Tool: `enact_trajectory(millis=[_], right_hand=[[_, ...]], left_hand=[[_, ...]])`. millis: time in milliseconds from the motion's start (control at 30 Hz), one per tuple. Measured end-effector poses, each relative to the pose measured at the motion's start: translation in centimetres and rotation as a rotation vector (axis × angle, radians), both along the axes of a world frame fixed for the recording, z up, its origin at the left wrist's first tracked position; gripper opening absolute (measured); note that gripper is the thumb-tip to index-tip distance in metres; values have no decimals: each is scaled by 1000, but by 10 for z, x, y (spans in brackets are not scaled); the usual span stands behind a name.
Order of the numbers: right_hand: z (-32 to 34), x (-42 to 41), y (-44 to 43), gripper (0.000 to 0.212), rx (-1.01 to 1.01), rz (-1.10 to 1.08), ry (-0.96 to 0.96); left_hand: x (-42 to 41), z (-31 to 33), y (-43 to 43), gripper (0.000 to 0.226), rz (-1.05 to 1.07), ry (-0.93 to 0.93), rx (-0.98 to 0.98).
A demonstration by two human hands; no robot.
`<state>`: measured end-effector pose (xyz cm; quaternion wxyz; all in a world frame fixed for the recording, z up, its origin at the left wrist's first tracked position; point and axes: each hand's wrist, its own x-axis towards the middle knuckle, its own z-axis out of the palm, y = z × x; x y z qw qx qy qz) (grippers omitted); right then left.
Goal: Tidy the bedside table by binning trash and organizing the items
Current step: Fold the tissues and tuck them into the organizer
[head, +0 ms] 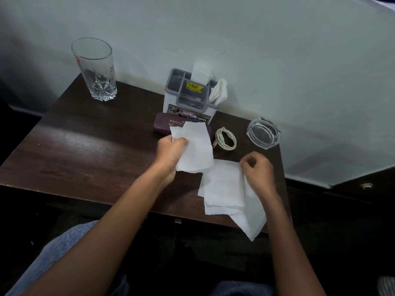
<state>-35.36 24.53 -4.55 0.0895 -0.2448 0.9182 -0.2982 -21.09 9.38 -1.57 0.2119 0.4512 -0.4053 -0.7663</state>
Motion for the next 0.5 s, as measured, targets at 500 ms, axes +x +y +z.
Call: enact_trajectory(millis=[500], right_hand=[[-2, -4, 2, 10, -89, -8, -11]], left_hand=[[0, -3, -2, 19, 47, -7, -10]])
